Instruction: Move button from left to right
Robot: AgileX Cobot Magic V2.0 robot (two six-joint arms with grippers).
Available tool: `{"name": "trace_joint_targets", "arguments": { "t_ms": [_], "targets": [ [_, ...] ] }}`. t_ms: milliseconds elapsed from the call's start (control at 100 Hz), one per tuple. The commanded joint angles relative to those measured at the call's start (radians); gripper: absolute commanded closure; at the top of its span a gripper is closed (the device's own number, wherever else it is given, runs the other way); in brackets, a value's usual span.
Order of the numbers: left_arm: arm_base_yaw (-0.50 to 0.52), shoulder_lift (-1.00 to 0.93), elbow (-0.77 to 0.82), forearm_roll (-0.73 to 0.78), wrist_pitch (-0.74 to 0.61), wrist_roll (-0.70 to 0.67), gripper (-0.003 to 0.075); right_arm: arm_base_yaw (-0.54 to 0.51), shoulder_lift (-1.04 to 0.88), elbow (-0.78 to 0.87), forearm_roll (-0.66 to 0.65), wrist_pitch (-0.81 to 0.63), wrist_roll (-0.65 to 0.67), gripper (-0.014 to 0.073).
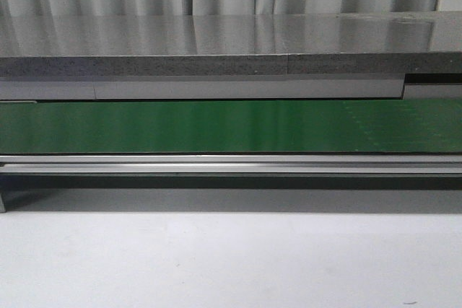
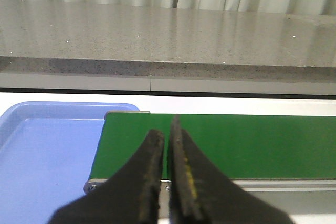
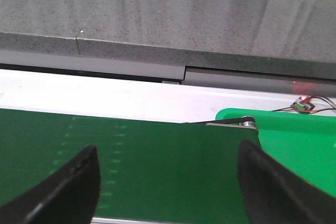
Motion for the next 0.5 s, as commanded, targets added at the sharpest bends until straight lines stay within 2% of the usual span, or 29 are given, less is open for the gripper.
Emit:
{"name": "trace_joint_targets", "arguments": {
  "t_ms": [0,220,490],
  "targets": [
    [-0.009,0.013,-0.027,-0.015,-0.072,-0.004,0.0715,0.001,-0.09,0.021,0.026,-0.085,-0.004,0.0139],
    [-0.009,0.013,-0.027,-0.015,-0.072,-0.004,0.0715,0.001,-0.257,0.067,0.037,-0.003,-0.004,0.0374],
    [-0.009,0.013,-0.027,-0.015,-0.072,-0.004,0.0715,0.001,-0.266,0.067,0.037,0.033,-0.004,0.0669]
  ]
}}
